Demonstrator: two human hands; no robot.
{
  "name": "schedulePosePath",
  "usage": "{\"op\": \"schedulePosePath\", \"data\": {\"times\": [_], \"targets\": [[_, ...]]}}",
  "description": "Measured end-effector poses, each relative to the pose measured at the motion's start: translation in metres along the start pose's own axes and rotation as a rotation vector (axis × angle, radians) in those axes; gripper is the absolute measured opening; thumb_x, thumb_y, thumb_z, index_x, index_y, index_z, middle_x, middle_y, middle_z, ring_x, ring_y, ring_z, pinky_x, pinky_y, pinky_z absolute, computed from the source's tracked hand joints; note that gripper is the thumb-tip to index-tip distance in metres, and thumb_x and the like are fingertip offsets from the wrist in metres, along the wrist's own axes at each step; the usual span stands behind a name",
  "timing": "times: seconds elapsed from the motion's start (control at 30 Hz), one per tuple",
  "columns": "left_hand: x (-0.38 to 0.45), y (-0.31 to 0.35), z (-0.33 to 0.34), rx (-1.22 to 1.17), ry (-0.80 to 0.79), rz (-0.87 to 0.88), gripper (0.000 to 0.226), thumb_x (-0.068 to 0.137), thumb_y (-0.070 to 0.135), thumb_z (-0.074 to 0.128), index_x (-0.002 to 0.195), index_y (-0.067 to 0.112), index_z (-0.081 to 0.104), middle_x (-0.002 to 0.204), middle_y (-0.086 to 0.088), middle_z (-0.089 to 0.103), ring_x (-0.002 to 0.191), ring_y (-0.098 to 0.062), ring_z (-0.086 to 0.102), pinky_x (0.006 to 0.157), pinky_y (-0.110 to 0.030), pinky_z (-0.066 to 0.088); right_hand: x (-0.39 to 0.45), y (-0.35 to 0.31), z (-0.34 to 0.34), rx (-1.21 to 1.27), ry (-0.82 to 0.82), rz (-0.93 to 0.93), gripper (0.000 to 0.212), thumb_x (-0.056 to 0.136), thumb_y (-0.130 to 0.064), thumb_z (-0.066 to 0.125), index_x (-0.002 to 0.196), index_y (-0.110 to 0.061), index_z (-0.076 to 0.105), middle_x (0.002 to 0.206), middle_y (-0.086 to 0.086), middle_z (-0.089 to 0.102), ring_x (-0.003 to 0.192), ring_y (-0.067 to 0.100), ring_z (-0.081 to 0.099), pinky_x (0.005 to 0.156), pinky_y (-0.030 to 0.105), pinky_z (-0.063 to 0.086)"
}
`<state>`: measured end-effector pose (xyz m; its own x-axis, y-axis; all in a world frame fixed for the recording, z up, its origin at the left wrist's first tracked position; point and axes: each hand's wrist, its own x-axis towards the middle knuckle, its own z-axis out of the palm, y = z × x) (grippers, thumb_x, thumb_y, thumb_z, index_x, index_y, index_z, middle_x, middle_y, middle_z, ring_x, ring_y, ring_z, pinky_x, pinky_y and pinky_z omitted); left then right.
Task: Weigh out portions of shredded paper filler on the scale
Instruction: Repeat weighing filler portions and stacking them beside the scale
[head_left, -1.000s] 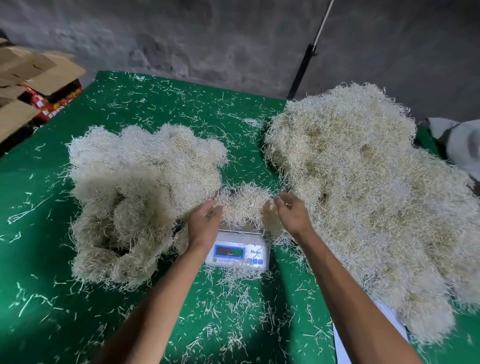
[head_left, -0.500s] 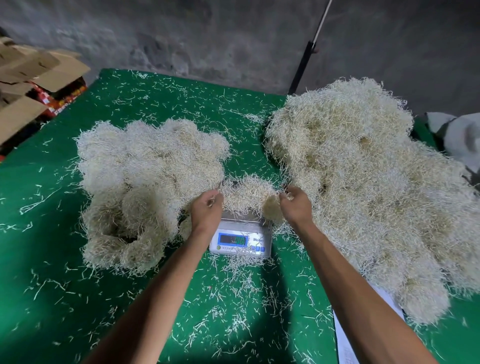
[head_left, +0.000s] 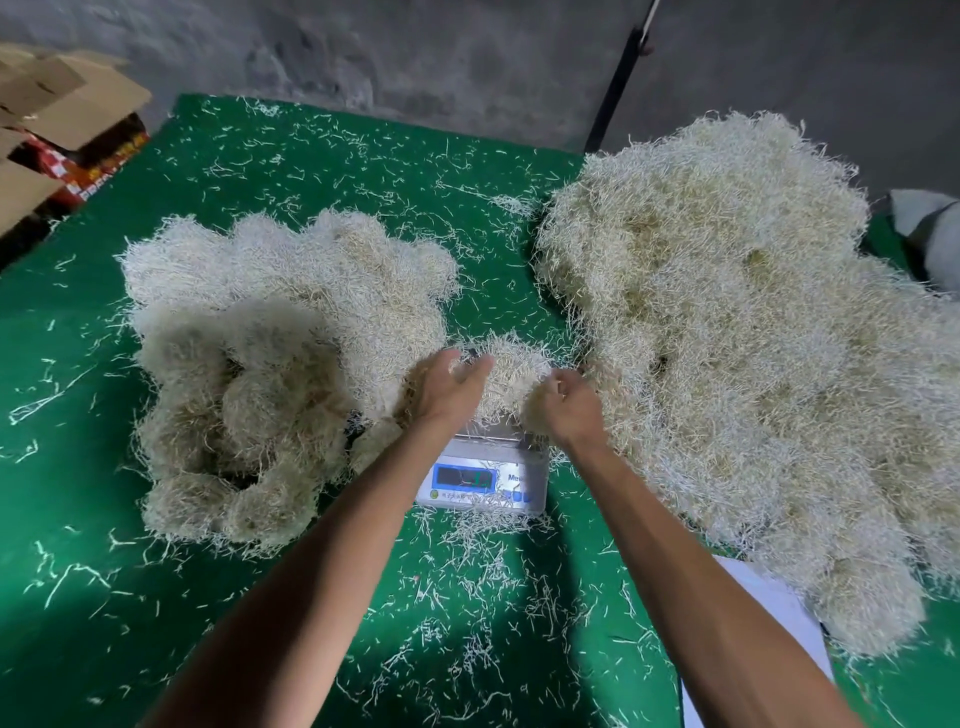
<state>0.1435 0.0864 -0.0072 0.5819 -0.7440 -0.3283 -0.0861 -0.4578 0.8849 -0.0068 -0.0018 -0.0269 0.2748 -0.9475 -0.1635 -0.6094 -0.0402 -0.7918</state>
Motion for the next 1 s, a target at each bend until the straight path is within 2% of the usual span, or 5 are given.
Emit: {"op": "schedulePosePath", "data": {"times": [0.13, 0.3, 0.5, 0.73, 1.0], "targets": [[0.014, 0.019, 0.020, -0.028, -0.165, -0.181, 0.094, 0.081, 0.087, 0.047, 0.158, 0.040, 0.020, 0.166, -0.004, 0.020, 0.147, -0.039, 0.030, 0.113, -0.060, 0.030, -0.006, -0.012, 0.011, 0.239, -0.314, -0.080, 0.043, 0.105, -0.038, 0.046, 0.148, -0.029, 0.048, 0.095, 0.019, 0.067, 0.074, 0.034, 0.063, 0.067, 0.052, 0.057], [0.025, 0.024, 0.026, -0.748, -0.355, -0.358, 0.059, 0.094, 0.061, 0.056, 0.133, 0.017, 0.062, 0.126, -0.019, 0.067, 0.110, -0.032, 0.069, 0.091, -0.044, 0.056, 0.001, -0.026, 0.017, 0.433, -0.089, -0.088, 0.045, 0.101, -0.056, 0.048, 0.133, -0.025, 0.053, 0.081, -0.011, 0.058, 0.062, 0.013, 0.050, 0.055, 0.030, 0.045], [-0.002, 0.028, 0.049, -0.442, -0.173, -0.338, 0.122, 0.049, 0.070, 0.078, 0.152, 0.020, 0.036, 0.147, -0.011, 0.049, 0.128, -0.027, 0.054, 0.095, -0.044, 0.047, 0.030, -0.024, 0.004, 0.382, 0.043, 0.182, 0.036, 0.102, -0.023, 0.061, 0.072, -0.007, 0.051, 0.060, -0.001, 0.048, 0.042, 0.012, 0.036, 0.040, 0.026, 0.032], [-0.007, 0.044, 0.054, -0.301, -0.154, -0.229, 0.106, 0.062, 0.074, 0.061, 0.147, 0.015, 0.035, 0.143, -0.014, 0.046, 0.109, -0.025, 0.046, 0.079, -0.036, 0.037, 0.060, -0.029, -0.031, 0.239, 0.025, 0.097, 0.045, 0.100, -0.019, 0.064, 0.059, -0.009, 0.048, 0.072, 0.008, 0.061, 0.033, 0.007, 0.032, 0.037, 0.024, 0.034], [-0.023, 0.055, 0.059, -0.333, -0.098, -0.222, 0.088, 0.071, 0.070, 0.056, 0.139, 0.017, 0.035, 0.126, -0.006, 0.046, 0.098, -0.016, 0.050, 0.074, -0.034, 0.039, 0.079, -0.034, -0.038, 0.150, 0.087, 0.038, 0.043, 0.101, -0.022, 0.063, 0.060, -0.011, 0.053, 0.038, -0.008, 0.035, 0.027, 0.008, 0.029, 0.031, 0.017, 0.031]]}}
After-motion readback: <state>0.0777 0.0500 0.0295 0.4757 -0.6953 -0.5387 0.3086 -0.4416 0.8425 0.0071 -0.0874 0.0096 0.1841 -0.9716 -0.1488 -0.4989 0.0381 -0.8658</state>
